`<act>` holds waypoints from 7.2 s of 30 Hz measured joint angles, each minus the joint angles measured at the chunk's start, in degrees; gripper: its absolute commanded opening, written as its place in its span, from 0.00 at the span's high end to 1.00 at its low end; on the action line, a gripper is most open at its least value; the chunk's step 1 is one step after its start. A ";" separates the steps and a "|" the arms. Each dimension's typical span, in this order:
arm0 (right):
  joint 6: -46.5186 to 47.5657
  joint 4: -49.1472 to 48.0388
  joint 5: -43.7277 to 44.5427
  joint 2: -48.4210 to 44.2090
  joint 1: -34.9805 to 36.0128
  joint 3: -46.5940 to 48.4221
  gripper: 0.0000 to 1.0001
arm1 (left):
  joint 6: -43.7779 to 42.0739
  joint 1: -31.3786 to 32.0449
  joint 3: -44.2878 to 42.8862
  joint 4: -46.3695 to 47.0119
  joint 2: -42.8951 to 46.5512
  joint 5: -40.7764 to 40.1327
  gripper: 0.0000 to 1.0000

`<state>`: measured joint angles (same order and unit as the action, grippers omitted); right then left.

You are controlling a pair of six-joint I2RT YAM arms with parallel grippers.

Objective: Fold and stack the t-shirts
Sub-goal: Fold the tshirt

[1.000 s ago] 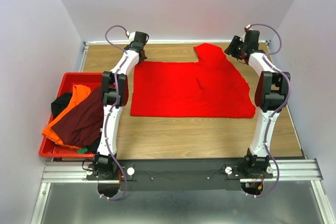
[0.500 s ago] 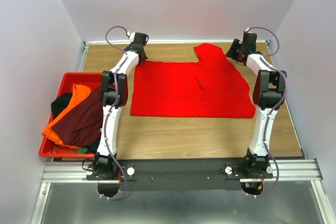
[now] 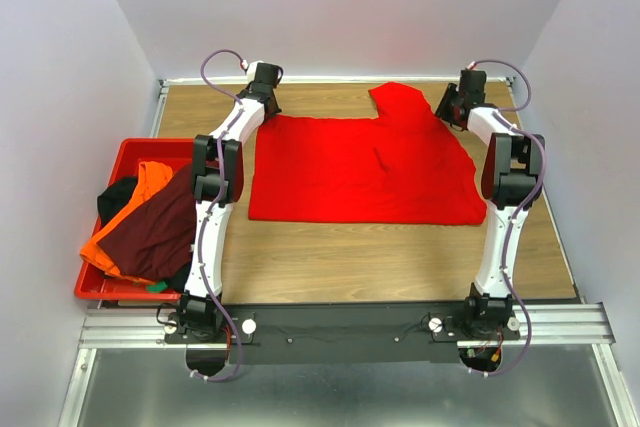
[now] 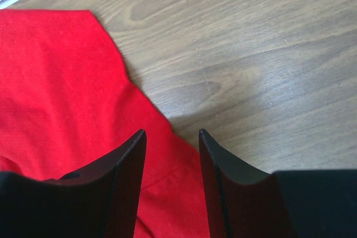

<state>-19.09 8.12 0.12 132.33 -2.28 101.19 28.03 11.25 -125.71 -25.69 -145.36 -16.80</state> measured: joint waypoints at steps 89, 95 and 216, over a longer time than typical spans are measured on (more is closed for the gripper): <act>-0.42 1.79 5.57 -5.22 0.83 -1.38 1.00 | -0.68 -1.84 13.49 7.50 10.82 3.04 1.00; -0.52 1.81 6.71 -8.37 0.83 -4.98 1.00 | -0.15 -1.92 17.25 8.28 15.17 3.28 1.00; -2.43 1.22 0.17 -1.73 4.24 -3.74 0.56 | 6.69 -1.86 52.30 10.23 40.96 12.76 0.59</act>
<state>-21.52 9.34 0.30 130.61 1.96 97.45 34.72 9.39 -73.41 -15.46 -104.40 -4.03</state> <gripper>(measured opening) 0.536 0.416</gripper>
